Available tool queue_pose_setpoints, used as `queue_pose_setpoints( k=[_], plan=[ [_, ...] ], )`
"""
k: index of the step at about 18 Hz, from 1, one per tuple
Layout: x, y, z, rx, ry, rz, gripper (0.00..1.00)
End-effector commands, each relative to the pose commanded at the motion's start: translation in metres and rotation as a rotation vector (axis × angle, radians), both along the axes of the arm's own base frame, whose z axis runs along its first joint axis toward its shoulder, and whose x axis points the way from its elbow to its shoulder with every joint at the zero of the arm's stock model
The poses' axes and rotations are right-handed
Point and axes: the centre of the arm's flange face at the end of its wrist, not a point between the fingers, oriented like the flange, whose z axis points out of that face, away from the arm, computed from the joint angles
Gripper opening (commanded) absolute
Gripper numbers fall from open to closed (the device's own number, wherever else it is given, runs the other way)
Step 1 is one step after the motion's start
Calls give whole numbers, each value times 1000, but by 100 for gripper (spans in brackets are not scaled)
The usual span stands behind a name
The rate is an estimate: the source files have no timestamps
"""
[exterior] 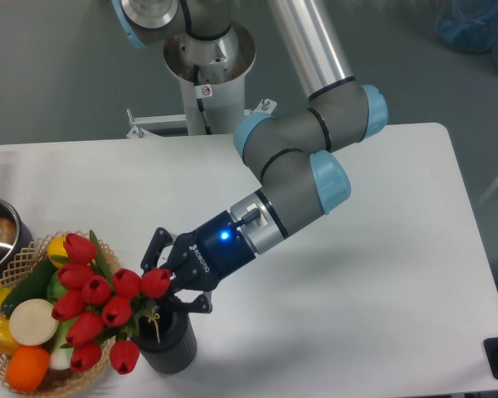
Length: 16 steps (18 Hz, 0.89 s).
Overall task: Insert the flowers into the vase
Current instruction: 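Lower the tulip stems into the vase opening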
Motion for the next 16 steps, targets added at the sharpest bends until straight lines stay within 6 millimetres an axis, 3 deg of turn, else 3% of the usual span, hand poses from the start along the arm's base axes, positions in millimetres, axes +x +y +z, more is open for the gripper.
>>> queue_pose_setpoints(
  k=[16],
  plan=[
    [-2,8,-35,-54,-11,-2,16]
  ],
)
